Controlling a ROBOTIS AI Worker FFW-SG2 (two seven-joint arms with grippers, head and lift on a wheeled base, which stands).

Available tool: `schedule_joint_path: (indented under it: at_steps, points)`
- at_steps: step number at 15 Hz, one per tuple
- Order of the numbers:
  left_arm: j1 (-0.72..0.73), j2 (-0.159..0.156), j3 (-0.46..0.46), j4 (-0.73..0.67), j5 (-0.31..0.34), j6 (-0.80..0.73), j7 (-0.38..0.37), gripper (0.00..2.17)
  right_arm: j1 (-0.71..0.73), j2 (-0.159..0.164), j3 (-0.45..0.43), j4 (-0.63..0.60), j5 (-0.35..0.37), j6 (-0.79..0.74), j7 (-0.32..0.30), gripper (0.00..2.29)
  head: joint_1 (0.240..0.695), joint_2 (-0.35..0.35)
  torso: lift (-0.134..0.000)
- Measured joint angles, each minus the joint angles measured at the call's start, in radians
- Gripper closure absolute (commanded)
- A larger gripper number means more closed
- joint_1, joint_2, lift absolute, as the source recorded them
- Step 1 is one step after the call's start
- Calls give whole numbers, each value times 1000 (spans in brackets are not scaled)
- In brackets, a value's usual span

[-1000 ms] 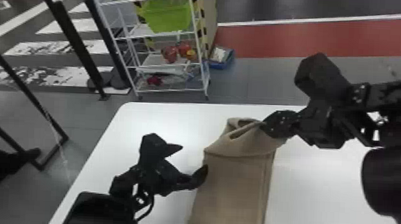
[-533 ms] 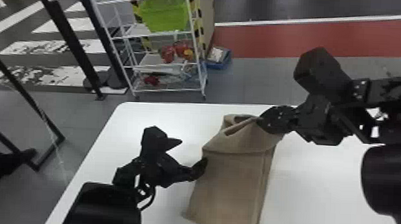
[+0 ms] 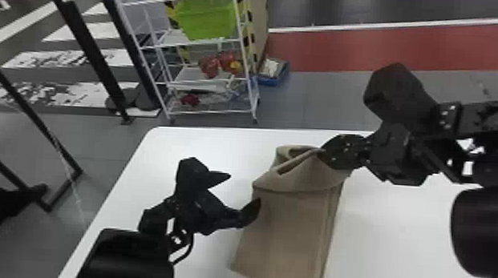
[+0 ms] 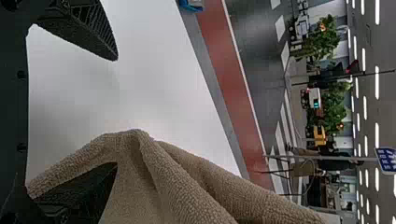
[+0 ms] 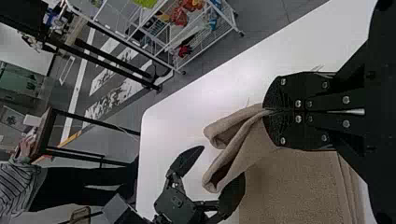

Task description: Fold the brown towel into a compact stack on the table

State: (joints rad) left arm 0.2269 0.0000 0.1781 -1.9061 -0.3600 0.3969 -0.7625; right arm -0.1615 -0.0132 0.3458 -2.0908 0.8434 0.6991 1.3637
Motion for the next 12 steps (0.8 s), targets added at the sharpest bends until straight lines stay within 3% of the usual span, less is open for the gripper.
schedule_joint_path:
  at_steps: [5,12]
  points:
    - [-1,0,-26,-26,-1,10,11,80,-6,0,1,1,-1,0,0,1531,695,245,-119]
    - [-82,0,-42,94,-21,7,37,80,20,-2,-8,-19,-9,0,0,1531,695,233,-119]
